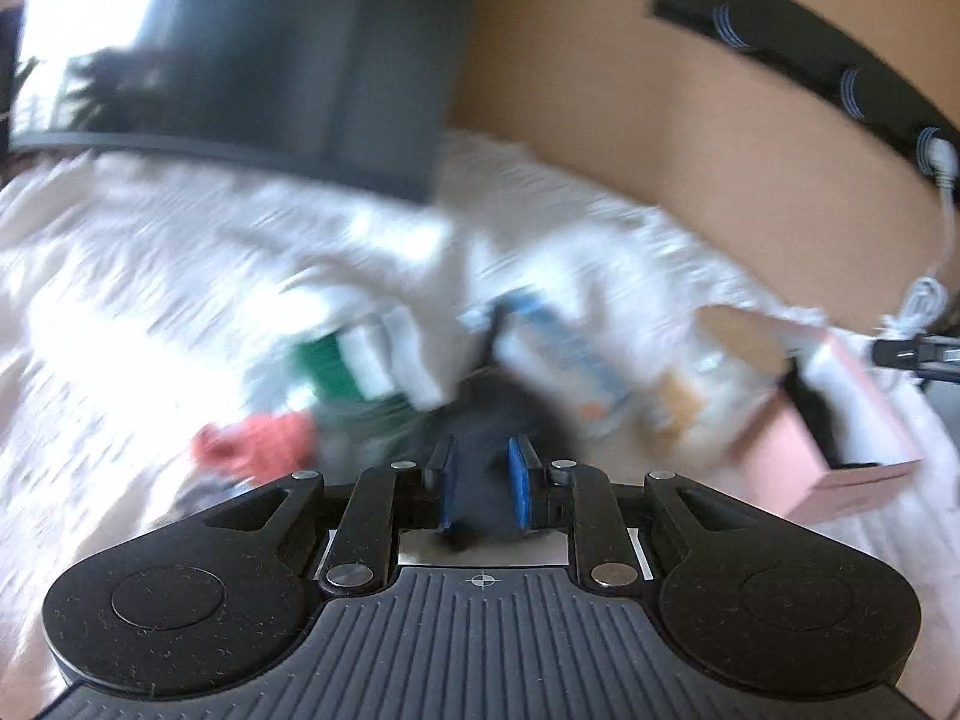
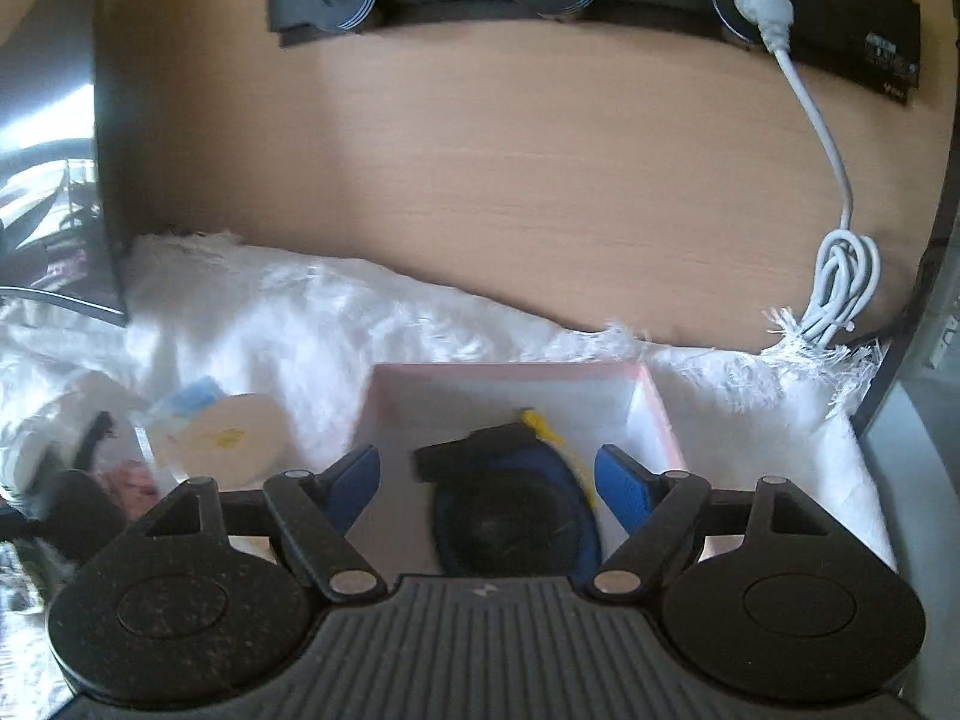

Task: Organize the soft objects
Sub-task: 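Lower the black-and-blue pouch into the pink box and open the right gripper, then grasp the red fuzzy sock beside the green-lidded jar with the left gripper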

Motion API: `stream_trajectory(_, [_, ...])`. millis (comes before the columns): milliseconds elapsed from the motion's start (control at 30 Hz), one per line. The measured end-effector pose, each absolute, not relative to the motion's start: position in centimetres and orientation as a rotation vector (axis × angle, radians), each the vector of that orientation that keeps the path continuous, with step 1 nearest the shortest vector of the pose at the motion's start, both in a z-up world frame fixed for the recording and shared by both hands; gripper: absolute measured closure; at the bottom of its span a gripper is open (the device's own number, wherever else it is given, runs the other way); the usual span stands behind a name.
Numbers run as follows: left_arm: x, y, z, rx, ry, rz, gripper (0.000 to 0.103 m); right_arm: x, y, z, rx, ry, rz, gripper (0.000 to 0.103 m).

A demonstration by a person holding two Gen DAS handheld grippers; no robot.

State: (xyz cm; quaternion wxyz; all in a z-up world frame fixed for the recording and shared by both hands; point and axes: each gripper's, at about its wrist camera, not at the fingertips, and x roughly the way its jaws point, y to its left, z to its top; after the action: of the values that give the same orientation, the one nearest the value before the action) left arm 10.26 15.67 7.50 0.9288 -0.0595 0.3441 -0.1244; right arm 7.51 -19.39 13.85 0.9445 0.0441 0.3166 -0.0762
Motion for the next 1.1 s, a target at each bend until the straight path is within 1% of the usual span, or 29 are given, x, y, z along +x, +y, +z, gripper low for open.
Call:
stream_trajectory(233, [10.5,21.6,6.6,-0.083,0.717,-0.107,0.082,7.1,-12.1,14.3,0.038,0.632,-0.024,0.024])
stream_trajectory(400, [10.5,27.1,6.9,-0.124,0.723,0.024,0.082,8.0,-5.5,13.1,-0.042,0.678,0.123,0.024])
stream_trajectory(567, [9.5,31.5,7.1,-0.269,0.705,0.016,0.082,8.4,0.1,11.3,-0.104,0.737,0.283,0.024])
stream_trajectory(700, [9.5,33.5,6.1,-0.446,0.757,-0.100,0.082,8.3,4.7,10.2,-0.193,0.747,0.419,0.024])
stream_trajectory(733, [9.4,33.7,5.8,-0.473,0.777,-0.124,0.082,8.3,5.7,9.9,-0.206,0.745,0.444,0.027])
stream_trajectory(767, [9.3,33.7,5.7,-0.474,0.784,-0.129,0.082,8.3,6.6,9.6,-0.217,0.743,0.462,0.036])
stream_trajectory(800, [9.2,33.7,5.7,-0.461,0.787,-0.128,0.082,8.5,7.5,9.3,-0.231,0.748,0.479,0.040])
stream_trajectory(833, [9.0,33.7,5.8,-0.448,0.787,-0.129,0.082,8.7,8.5,8.9,-0.242,0.755,0.492,0.050])
stream_trajectory(867, [8.8,33.9,5.8,-0.440,0.785,-0.132,0.082,9.0,9.4,8.4,-0.251,0.764,0.503,0.052])
stream_trajectory(967, [8.2,34.6,6.6,-0.414,0.784,-0.144,0.082,10.2,11.5,6.8,-0.247,0.802,0.505,0.053])
stream_trajectory(1033, [8.2,35.3,7.0,-0.392,0.782,-0.149,0.082,10.3,12.7,6.1,-0.188,0.850,0.569,0.055])
stream_trajectory(1100, [8.5,35.7,7.2,-0.372,0.789,-0.157,0.082,9.5,13.7,6.0,-0.137,0.850,0.651,0.055])
